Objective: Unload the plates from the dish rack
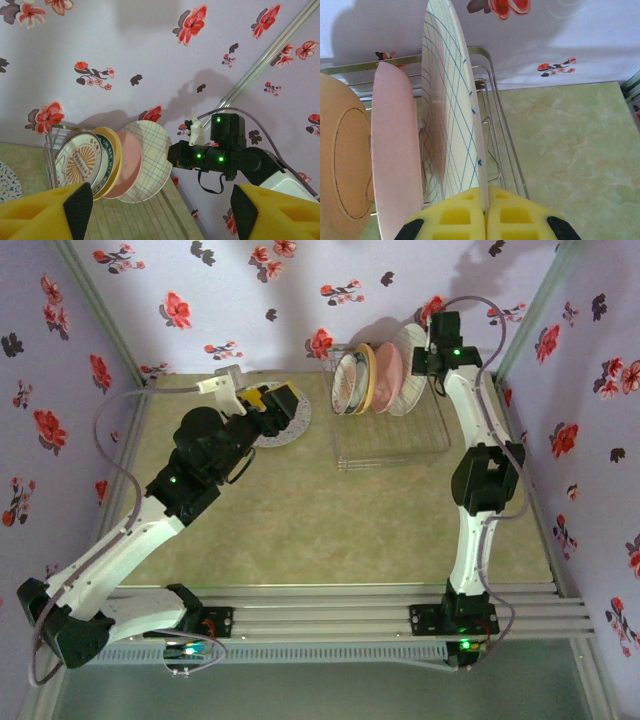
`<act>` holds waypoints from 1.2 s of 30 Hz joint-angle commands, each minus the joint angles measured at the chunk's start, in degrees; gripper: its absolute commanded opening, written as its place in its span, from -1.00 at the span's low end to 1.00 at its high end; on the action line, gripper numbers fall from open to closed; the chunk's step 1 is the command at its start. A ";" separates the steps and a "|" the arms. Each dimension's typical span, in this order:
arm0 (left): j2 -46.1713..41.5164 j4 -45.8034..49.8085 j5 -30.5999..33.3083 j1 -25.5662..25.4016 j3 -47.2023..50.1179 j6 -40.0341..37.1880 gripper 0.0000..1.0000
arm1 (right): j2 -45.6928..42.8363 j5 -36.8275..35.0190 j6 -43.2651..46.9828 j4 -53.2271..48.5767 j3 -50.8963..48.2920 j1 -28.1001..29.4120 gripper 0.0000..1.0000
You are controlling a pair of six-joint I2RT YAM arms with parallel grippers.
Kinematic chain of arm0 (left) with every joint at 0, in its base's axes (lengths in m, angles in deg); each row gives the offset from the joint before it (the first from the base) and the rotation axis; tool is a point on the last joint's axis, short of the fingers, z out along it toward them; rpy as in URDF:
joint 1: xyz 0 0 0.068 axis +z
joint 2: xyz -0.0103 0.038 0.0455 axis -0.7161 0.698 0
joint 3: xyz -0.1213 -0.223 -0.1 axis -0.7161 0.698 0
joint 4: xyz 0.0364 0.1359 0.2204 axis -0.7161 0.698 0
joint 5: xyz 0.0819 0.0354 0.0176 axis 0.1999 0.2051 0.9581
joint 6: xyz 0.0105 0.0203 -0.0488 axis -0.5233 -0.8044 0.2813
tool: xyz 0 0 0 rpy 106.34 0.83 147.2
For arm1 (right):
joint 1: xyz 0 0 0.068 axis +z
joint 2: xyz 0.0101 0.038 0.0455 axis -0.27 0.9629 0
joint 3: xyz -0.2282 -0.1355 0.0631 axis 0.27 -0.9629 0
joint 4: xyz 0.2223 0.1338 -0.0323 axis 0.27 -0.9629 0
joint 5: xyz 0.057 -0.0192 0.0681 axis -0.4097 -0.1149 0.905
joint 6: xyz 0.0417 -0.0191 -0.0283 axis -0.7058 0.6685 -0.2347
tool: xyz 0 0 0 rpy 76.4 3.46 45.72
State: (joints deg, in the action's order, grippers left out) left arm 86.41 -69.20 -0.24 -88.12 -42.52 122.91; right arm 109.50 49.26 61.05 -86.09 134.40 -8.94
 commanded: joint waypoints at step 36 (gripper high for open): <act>13.93 4.55 -12.09 2.05 -11.40 11.61 0.60 | -32.44 -4.78 -8.48 5.37 -9.60 -0.06 -1.00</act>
State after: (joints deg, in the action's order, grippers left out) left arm 98.39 -65.40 -7.94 -87.36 -50.80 130.69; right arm 80.65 40.57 58.63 -85.87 126.77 -8.62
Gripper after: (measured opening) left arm 0.804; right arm 0.068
